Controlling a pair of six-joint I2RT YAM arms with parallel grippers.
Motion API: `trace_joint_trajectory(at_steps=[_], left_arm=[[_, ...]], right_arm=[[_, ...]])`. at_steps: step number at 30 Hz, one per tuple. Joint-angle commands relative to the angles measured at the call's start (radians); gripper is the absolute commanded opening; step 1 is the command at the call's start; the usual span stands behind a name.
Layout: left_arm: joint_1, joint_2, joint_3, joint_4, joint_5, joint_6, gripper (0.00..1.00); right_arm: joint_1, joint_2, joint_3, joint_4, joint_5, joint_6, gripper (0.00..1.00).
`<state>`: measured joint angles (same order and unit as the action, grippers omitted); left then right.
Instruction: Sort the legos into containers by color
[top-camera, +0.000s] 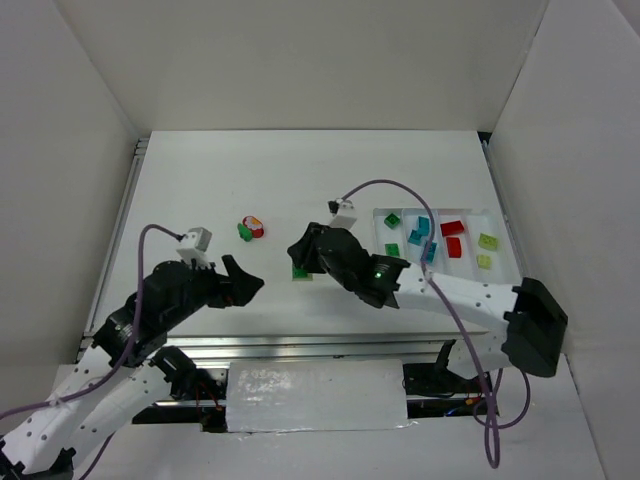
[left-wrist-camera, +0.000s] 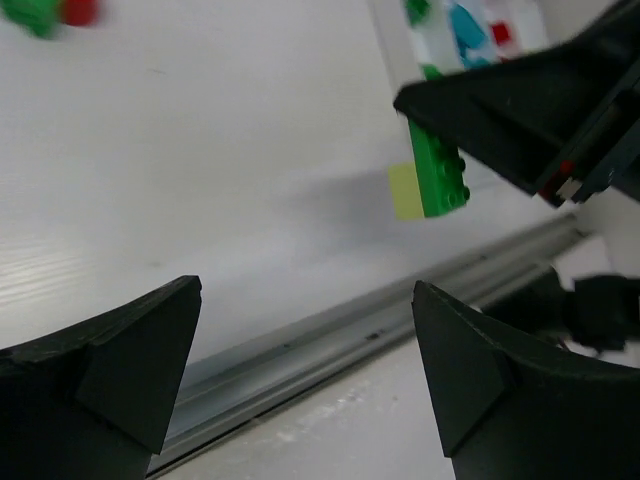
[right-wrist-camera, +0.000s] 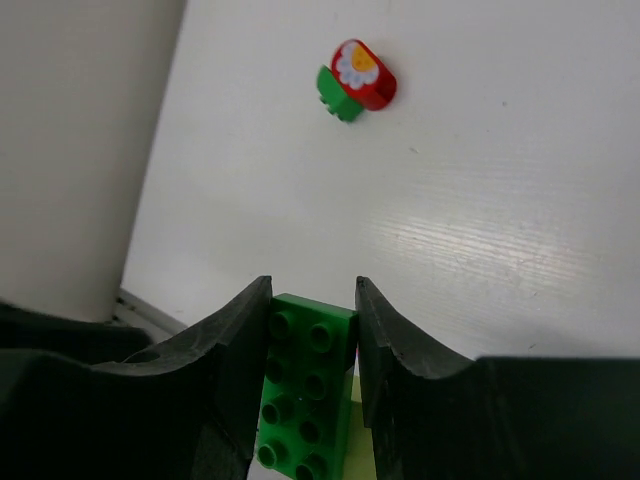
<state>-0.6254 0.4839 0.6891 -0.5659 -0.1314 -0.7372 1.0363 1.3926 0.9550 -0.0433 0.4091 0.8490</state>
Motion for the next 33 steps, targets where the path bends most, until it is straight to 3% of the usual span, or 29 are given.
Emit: trace_joint_trajectory(at_steps=[1,3,9,17,21,28,30,31,33], left_arm=[[-0.008,0.033,-0.098,0.337,0.411,0.006,1.0],[-0.008,0.044,-0.131,0.493,0.519,-0.03,0.99],[-0.008,0.129,-0.155,0.688,0.575,-0.109,0.99],[-0.01,0.208,-0.148,0.755,0.556,-0.151,0.99],[-0.01,0.232,-0.142,0.735,0.54,-0.149,0.92],[-0.008,0.205,-0.132,0.712,0.509,-0.13,0.61],[-0.01,0.208,-0.122,0.696,0.509,-0.119,0.48],[-0.01,0.208,-0.12,0.692,0.501,-0.113,0.33],[-0.008,0.208,-0.112,0.67,0.489,-0.103,0.14]], right_arm=[[-0.001,-0.127,-0.076,0.12,0.025,-0.044,0.0],[-0.001,-0.188,-0.108,0.146,0.005,-0.051,0.0],[0.01,-0.234,-0.157,0.264,-0.058,-0.073,0.0],[0.082,-0.196,-0.121,0.312,-0.01,-0.084,0.0],[0.087,-0.204,-0.128,0.361,-0.03,-0.071,0.0],[0.113,-0.193,-0.119,0.375,-0.009,-0.059,0.0],[0.116,-0.19,-0.107,0.372,-0.021,-0.064,0.0],[0.116,-0.188,-0.099,0.373,-0.033,-0.065,0.0],[0.12,-0.181,-0.088,0.373,-0.068,-0.07,0.0]])
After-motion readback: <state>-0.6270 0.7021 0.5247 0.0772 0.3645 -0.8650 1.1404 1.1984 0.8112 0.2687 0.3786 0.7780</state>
